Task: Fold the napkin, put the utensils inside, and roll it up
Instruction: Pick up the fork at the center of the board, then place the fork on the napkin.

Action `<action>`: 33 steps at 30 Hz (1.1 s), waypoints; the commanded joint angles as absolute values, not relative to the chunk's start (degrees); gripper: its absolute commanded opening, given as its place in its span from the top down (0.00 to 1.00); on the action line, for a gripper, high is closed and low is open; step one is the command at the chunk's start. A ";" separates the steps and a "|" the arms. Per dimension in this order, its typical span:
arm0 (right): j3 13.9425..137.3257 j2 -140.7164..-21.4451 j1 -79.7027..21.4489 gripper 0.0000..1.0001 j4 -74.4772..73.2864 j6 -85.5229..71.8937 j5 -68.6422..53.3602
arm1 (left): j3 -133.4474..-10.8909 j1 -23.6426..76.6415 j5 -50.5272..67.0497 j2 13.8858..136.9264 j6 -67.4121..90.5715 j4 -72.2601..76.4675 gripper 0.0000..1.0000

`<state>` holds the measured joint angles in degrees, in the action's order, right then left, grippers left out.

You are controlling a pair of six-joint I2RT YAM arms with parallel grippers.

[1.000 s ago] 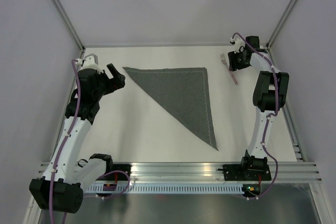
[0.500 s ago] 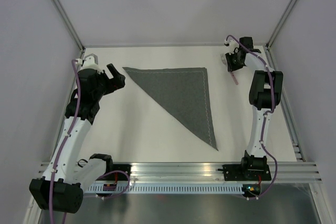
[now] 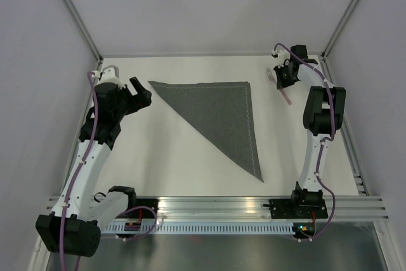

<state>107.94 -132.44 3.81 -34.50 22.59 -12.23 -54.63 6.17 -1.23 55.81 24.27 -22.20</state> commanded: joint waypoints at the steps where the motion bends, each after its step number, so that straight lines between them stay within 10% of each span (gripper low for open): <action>1: 107.76 -123.58 2.55 1.00 -37.35 21.45 -13.54 | -55.72 5.98 -0.26 55.55 25.14 -21.09 0.03; 16: 86.40 -103.54 -19.22 1.00 -34.46 9.15 -9.23 | -56.51 5.98 1.40 54.14 24.87 -22.41 0.03; 33: 86.57 -111.70 -41.39 1.00 -27.34 0.97 -1.76 | -58.97 5.98 1.49 53.96 24.70 -24.26 0.03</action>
<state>86.28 -110.39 -40.47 -30.85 3.55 -5.26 -56.45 6.17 0.54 54.87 24.27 -23.94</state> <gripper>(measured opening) 0.132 0.972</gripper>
